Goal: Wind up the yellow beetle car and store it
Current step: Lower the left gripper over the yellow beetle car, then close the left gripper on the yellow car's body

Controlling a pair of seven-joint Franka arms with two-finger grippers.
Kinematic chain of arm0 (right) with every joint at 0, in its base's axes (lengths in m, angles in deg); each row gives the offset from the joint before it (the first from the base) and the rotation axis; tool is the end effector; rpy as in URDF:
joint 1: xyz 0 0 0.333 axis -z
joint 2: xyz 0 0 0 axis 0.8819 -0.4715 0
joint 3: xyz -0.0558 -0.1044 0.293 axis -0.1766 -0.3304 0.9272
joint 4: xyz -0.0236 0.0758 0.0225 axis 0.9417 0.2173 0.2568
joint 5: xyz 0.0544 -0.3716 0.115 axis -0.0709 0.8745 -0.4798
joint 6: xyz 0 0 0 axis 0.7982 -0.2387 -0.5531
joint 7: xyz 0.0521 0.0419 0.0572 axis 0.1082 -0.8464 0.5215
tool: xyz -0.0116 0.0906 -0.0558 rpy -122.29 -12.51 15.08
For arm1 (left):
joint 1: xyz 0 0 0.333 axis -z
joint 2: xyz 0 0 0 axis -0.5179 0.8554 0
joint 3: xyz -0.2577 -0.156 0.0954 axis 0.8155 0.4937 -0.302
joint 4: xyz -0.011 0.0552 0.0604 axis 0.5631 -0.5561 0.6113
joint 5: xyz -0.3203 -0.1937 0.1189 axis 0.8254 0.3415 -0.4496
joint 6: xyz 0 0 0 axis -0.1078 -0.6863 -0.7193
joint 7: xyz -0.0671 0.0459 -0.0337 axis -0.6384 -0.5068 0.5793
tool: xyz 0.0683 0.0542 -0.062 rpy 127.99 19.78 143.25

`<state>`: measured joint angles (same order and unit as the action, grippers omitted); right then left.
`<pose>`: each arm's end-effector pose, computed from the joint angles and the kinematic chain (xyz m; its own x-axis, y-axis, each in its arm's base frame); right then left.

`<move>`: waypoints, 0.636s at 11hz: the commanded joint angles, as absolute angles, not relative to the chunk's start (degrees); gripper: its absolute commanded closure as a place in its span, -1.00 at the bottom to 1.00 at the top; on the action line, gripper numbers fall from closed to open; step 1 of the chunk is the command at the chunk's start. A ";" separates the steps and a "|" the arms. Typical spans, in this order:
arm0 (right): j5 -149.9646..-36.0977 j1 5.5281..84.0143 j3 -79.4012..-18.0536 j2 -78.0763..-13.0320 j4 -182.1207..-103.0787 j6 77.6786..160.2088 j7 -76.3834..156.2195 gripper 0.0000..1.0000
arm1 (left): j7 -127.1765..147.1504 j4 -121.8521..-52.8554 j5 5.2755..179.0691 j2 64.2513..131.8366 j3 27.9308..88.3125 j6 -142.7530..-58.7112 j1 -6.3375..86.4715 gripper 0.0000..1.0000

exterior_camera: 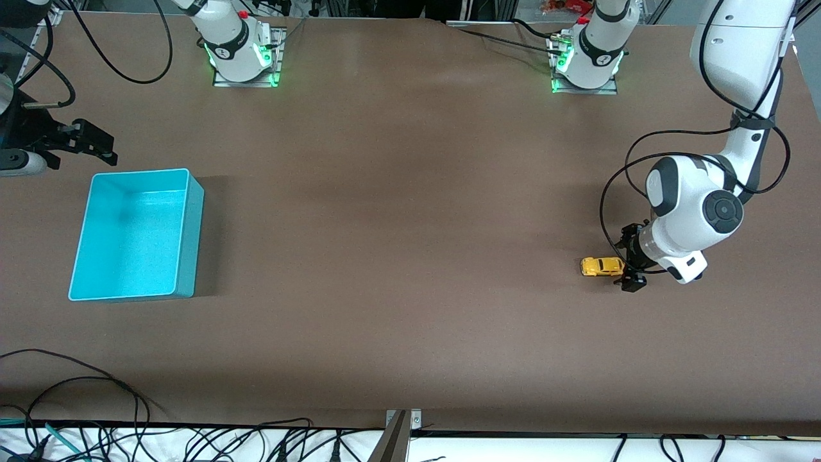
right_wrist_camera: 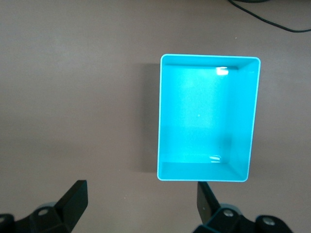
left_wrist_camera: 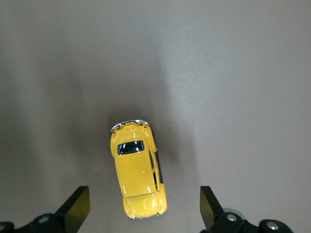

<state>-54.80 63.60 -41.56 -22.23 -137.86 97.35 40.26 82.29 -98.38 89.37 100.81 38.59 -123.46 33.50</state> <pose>0.5599 -0.0024 0.5948 0.9954 0.0949 -0.0106 0.0951 -0.9952 0.0216 0.6264 -0.0120 0.2305 0.1348 0.9892 -0.0570 0.9908 -0.1338 0.0215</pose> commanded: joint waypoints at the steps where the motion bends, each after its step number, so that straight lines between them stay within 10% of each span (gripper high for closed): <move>1: -54.60 63.80 -41.43 -22.62 -136.48 96.31 39.98 -1.00 | 82.64 -96.28 91.44 103.53 38.39 -123.49 33.74 -1.00; 7: -54.60 63.80 -41.43 -22.53 -136.48 96.31 40.07 -1.00 | 82.64 -95.40 91.44 106.34 38.39 -123.49 33.65 -1.00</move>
<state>-54.80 63.60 -41.56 -22.23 -137.85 97.35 40.26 82.98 -96.97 89.81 104.49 38.52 -123.48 33.38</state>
